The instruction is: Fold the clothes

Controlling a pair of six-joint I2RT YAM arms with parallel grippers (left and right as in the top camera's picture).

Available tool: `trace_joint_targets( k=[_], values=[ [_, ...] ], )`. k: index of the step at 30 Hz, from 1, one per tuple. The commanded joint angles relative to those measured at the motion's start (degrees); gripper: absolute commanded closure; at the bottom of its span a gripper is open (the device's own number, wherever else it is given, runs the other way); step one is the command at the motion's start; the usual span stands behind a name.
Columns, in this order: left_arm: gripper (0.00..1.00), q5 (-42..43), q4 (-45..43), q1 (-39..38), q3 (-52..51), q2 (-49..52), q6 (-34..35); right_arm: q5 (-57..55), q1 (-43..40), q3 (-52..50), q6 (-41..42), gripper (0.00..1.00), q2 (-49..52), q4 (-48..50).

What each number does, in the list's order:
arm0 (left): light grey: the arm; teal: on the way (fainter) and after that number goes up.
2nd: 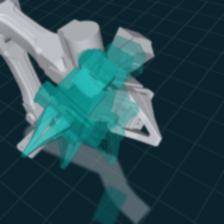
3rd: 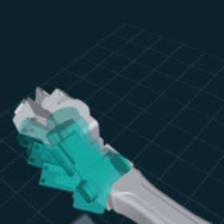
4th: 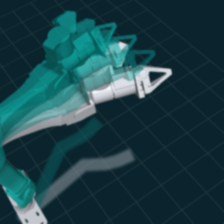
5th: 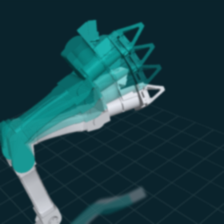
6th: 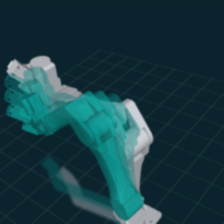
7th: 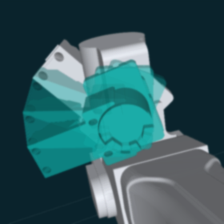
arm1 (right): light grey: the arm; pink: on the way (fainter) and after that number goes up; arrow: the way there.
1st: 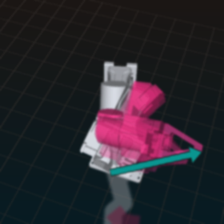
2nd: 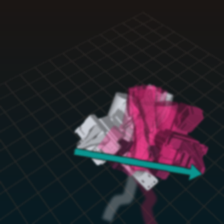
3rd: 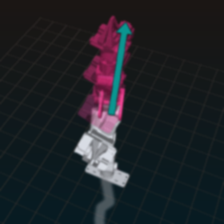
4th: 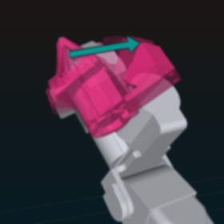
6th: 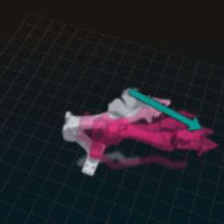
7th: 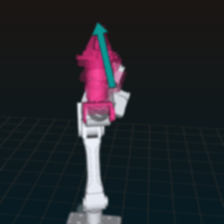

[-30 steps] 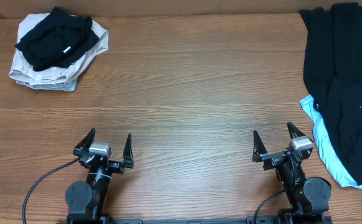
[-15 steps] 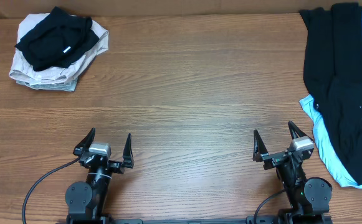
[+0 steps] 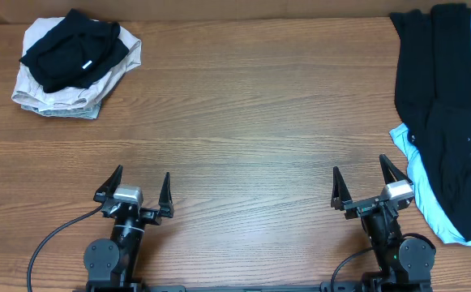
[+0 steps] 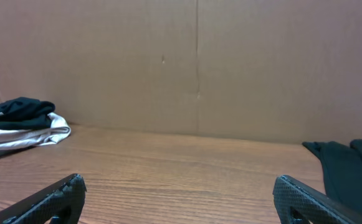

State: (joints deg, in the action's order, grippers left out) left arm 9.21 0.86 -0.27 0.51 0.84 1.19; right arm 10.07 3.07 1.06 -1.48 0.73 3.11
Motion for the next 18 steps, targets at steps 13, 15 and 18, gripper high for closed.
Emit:
trace_joint_targets(
  k=[13,15,18],
  values=[
    [0.0,-0.13,2.56,0.35,10.64,4.37,0.96,0.13,-0.2,4.11,0.17,0.0,-0.5,-4.39],
    [0.0,0.35,2.54,0.35,12.59,7.52,0.94,0.07,-0.22,5.51,0.15,0.0,-0.48,-6.49],
    [0.0,1.84,2.56,0.35,16.02,13.75,0.94,-0.13,-0.22,7.52,0.15,0.0,-0.11,-8.92]
  ],
)
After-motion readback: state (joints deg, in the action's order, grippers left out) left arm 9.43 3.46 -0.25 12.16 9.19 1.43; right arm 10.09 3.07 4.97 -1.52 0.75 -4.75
